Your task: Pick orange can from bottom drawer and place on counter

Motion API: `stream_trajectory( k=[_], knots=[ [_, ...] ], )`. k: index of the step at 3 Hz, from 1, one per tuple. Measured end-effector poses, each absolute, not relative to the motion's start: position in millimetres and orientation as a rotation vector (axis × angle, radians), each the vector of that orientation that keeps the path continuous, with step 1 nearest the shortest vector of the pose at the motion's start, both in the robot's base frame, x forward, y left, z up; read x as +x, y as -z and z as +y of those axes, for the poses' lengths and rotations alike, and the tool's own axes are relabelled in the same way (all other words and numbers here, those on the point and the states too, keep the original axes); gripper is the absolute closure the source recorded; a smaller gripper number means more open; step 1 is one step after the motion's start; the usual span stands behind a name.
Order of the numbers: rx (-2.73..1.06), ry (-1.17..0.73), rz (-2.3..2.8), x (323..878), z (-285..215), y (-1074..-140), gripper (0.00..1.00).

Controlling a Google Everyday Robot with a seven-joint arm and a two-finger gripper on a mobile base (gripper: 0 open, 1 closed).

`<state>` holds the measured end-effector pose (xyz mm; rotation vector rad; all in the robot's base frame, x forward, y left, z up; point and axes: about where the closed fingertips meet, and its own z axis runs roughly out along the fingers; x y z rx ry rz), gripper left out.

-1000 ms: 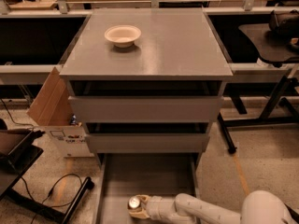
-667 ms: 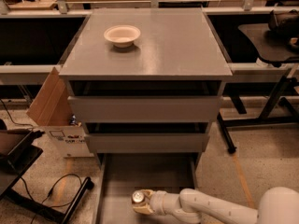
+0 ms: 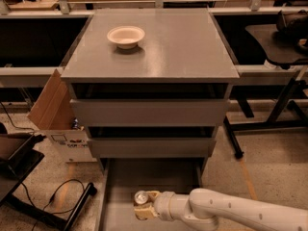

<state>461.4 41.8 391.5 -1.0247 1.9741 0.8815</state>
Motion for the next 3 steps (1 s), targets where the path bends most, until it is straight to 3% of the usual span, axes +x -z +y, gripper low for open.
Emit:
stream_trajectory(
  k=[2,3],
  knots=[
    [-0.953,-0.888,1.952,406.0,42.1,-557.7,1.0],
    [-0.881,-0.753,1.854,425.8,14.9,-647.6,1.0]
  ],
)
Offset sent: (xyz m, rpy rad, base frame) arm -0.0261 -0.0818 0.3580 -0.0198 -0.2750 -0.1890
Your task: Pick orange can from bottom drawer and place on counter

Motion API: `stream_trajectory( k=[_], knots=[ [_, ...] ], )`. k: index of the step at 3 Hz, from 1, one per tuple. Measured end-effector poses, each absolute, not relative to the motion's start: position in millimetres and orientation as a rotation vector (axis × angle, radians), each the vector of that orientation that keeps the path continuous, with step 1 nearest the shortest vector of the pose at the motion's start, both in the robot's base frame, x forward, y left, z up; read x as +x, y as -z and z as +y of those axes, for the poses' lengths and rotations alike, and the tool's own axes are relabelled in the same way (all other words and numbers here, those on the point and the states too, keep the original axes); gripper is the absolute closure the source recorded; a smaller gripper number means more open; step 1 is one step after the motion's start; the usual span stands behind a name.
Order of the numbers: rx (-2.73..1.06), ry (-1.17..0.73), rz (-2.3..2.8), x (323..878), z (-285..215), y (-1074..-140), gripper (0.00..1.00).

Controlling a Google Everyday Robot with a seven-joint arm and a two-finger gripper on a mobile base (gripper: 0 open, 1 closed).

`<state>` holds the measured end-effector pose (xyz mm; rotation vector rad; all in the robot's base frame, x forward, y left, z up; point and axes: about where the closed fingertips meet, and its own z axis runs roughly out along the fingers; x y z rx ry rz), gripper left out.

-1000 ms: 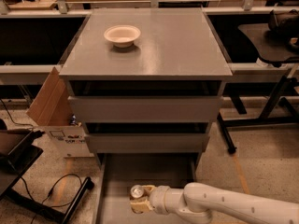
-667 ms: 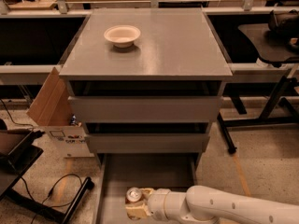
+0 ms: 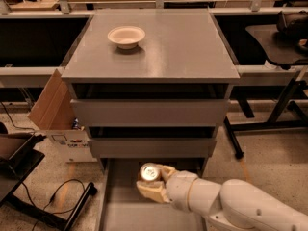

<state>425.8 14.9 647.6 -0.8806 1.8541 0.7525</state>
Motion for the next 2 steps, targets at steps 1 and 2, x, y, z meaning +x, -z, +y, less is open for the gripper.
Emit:
stream_trajectory(
  k=[1,2],
  knots=[
    [-0.778,-0.598,1.822,452.1,-21.9,-686.3,1.0],
    [-0.741,-0.539,1.837,462.6,-33.0,-685.1,1.0]
  ],
)
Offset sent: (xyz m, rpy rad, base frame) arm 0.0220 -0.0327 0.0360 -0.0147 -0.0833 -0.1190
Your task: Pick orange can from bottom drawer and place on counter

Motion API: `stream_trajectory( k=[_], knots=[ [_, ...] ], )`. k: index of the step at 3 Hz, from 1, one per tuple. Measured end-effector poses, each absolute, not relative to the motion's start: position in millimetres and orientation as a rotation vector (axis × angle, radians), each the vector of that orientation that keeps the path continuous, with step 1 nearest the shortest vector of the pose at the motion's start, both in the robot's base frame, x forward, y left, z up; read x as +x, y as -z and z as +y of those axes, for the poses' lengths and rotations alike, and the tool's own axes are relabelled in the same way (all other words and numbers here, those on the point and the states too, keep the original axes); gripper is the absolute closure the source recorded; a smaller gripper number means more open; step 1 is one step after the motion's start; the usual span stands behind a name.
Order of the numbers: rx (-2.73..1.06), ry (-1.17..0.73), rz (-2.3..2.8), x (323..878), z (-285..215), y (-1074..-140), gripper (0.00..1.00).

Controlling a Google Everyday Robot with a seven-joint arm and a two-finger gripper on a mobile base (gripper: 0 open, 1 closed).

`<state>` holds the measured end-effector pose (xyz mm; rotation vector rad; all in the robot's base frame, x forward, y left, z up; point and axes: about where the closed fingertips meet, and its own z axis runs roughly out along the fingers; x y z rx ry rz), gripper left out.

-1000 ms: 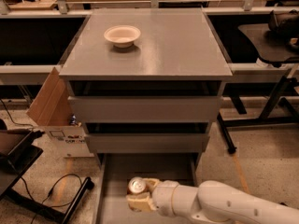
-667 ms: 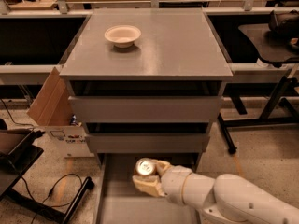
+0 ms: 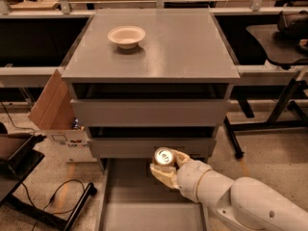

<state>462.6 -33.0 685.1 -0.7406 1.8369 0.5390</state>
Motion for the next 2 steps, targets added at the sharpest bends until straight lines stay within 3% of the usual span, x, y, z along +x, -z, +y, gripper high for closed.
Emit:
stream_trajectory(
  k=[2],
  knots=[
    [-0.733,-0.537,1.848,475.9,-42.1,-704.8,1.0]
  ],
)
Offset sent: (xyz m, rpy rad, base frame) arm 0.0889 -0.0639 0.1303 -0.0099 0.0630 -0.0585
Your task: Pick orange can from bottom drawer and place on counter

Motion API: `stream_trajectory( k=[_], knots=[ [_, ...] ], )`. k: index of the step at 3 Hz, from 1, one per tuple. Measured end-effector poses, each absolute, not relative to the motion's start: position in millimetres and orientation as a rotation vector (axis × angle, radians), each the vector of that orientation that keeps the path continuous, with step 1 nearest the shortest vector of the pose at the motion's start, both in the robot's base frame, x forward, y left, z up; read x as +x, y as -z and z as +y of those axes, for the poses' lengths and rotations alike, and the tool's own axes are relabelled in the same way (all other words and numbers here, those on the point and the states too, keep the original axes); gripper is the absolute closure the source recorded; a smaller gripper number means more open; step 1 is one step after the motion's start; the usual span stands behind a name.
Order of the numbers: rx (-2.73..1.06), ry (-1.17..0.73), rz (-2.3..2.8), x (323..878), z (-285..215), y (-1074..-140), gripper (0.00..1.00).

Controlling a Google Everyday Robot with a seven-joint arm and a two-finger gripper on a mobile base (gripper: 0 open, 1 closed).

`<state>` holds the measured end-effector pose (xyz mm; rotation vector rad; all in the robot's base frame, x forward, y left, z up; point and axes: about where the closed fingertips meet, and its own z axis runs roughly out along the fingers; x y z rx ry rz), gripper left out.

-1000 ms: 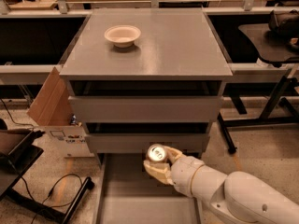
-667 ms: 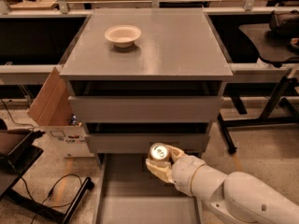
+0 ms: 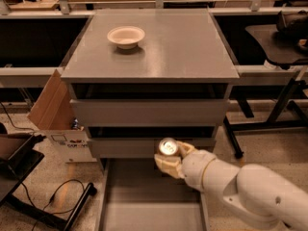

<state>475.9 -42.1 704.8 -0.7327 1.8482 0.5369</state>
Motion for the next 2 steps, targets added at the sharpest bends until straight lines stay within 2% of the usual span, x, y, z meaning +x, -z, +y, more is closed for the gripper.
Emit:
stream_trajectory(
  k=[2],
  knots=[
    [-0.761,-0.493,1.785,553.7,-41.6,-883.4,1.0]
  ],
)
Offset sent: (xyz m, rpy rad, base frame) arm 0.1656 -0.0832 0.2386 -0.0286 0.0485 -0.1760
